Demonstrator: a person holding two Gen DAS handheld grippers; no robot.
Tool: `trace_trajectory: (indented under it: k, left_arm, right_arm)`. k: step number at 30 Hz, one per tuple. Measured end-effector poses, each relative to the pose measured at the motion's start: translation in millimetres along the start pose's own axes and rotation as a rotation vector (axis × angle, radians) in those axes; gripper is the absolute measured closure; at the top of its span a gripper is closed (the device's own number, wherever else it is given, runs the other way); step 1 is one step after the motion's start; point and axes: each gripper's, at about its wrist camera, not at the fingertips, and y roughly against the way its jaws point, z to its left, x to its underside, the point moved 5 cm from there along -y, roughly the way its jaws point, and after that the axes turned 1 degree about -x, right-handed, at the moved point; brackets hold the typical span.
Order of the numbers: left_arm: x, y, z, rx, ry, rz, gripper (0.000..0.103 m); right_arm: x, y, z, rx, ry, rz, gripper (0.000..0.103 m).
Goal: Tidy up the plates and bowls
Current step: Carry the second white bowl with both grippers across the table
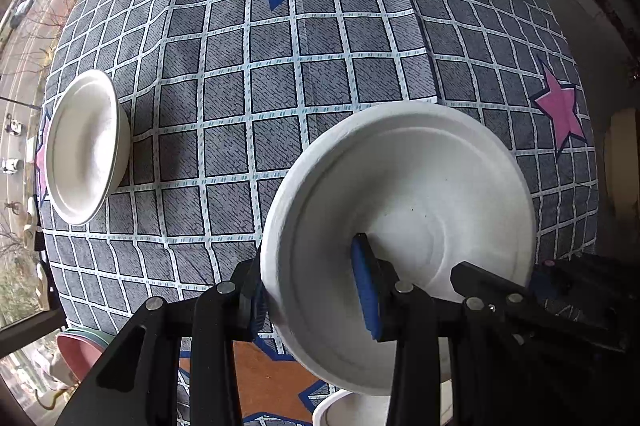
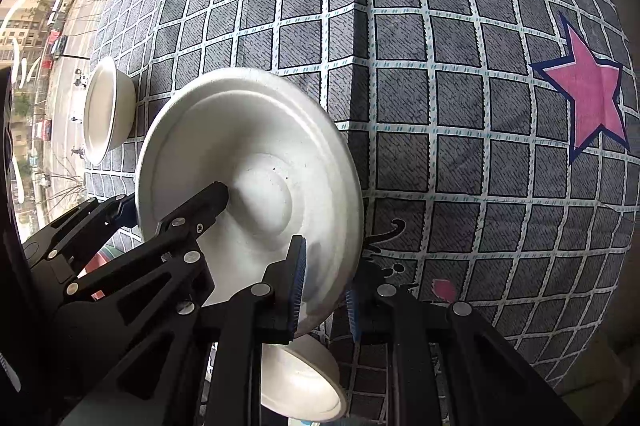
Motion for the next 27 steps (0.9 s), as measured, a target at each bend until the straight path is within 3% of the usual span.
trace_trajectory:
  k: [6,11,18,22,27]
  left_arm:
    - [20,36,4,-0.001,-0.004,-0.013,0.062]
    - [66,58,-3,0.005,-0.008,-0.013,0.062]
    - [128,62,-7,-0.006,-0.043,0.026,0.062]
    - [126,52,11,0.007,-0.036,0.062,0.062]
    - [152,46,9,0.018,-0.044,0.1,0.062]
  right_arm:
    - [27,15,15,-0.011,0.023,-0.002,0.082]
    - [53,22,23,-0.016,0.057,0.008,0.082]
    - [94,19,30,0.003,0.108,0.058,0.081]
    - [113,13,29,0.015,0.126,0.092,0.081]
    - [137,3,30,0.024,0.142,0.124,0.081]
